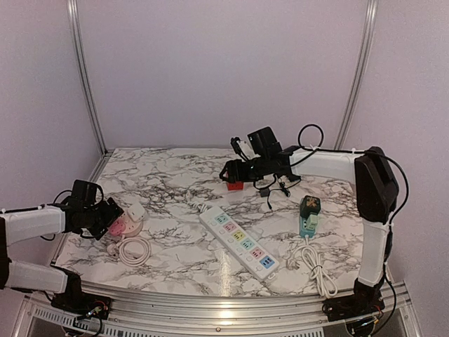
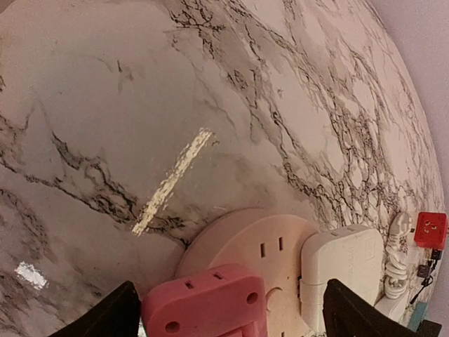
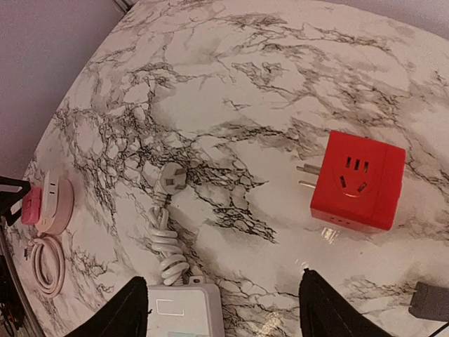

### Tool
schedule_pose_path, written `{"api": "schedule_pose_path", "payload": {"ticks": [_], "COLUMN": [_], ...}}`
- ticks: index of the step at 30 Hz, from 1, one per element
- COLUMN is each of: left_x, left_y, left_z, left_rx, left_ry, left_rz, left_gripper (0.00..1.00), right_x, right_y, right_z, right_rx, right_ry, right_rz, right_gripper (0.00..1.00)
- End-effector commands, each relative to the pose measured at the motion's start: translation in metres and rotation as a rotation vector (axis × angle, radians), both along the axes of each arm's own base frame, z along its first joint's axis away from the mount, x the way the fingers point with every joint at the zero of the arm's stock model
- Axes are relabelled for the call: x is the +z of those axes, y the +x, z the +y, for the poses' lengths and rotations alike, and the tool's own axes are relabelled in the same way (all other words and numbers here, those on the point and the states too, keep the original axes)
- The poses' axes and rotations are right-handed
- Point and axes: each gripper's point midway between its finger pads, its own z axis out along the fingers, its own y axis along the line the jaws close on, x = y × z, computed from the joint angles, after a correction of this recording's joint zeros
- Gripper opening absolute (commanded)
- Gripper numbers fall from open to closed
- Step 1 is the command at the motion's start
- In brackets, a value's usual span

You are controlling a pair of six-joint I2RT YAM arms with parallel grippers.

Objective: Pull the plug off the socket

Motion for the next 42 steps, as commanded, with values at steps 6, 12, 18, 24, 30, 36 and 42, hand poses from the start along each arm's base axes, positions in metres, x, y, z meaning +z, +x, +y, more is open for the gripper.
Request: {"api": "schedule_pose_path", "payload": {"ticks": [6, 12, 18, 24, 30, 36, 42], "left_x": [-0.018, -0.028, -0.039, -0.045, -0.045, -0.045, -0.04], "left_y": [0.017, 0.022, 0.029, 0.029, 0.025, 0.013, 0.004], "left_z": [-0.002, -0.012, -0.045, -0.085, -0.122, -0.146, -0.155], "left_rx": [-0.063, -0.156, -0.337, -0.475, -0.571, -0.597, -0.595], "left_ry": [0.055, 0.058, 0.045, 0.077, 0.073, 0.061, 0.044], "left_rz": [0.079, 0.118, 0.174, 0.197, 0.194, 0.188, 0.164], "left_gripper": [0.65, 0.53, 0.53, 0.54, 0.54, 0.54, 0.54], "right_x": [0.019, 0.02, 0.021, 0.023, 0.015, 0.0, -0.019], "right_y": [-0.007, -0.008, -0.01, -0.026, -0.065, -0.106, -0.125], "right_z": [-0.006, -0.006, -0.003, 0.009, 0.044, 0.086, 0.109], "right_rx": [0.003, 0.006, 0.017, 0.041, 0.118, 0.179, 0.175], "right_ry": [-0.001, 0.003, 0.013, 0.064, 0.15, 0.26, 0.296], "right_rz": [-0.037, -0.034, -0.026, 0.004, 0.076, 0.184, 0.252], "right_gripper": [0.7, 0.69, 0.69, 0.69, 0.68, 0.66, 0.63]}}
